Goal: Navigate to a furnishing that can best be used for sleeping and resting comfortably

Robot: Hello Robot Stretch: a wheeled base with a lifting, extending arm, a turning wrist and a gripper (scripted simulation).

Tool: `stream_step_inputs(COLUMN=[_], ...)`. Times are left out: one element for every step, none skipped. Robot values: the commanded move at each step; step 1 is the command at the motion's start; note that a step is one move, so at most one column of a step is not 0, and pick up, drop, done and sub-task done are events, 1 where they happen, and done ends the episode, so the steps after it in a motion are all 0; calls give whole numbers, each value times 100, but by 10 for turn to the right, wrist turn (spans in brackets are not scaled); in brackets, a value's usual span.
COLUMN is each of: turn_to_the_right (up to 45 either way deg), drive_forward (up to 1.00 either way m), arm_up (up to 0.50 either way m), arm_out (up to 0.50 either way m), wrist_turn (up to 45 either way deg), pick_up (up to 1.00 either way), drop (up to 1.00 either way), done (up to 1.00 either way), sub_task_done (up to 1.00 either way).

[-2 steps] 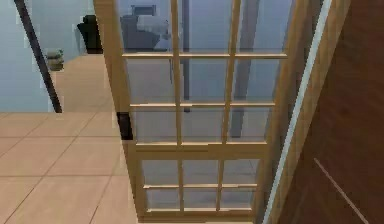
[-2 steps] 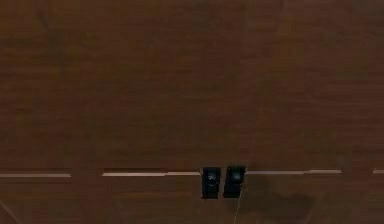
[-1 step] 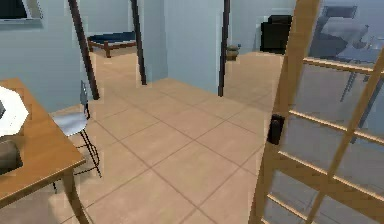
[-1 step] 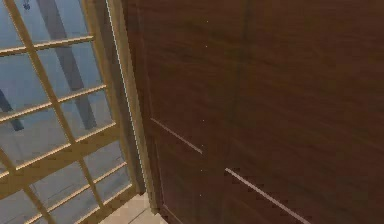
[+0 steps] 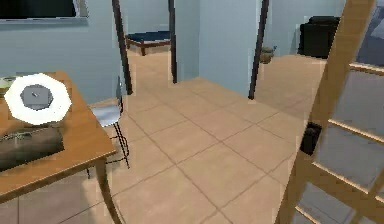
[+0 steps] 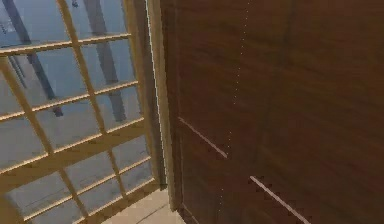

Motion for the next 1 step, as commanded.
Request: stream_step_inputs(turn_to_the_right=[0], drive_forward=[90], arm_up=[0], arm_out=[0], wrist_turn=[0], pick_up=[0], drop=[0], done=[0], sub_task_done=[0])
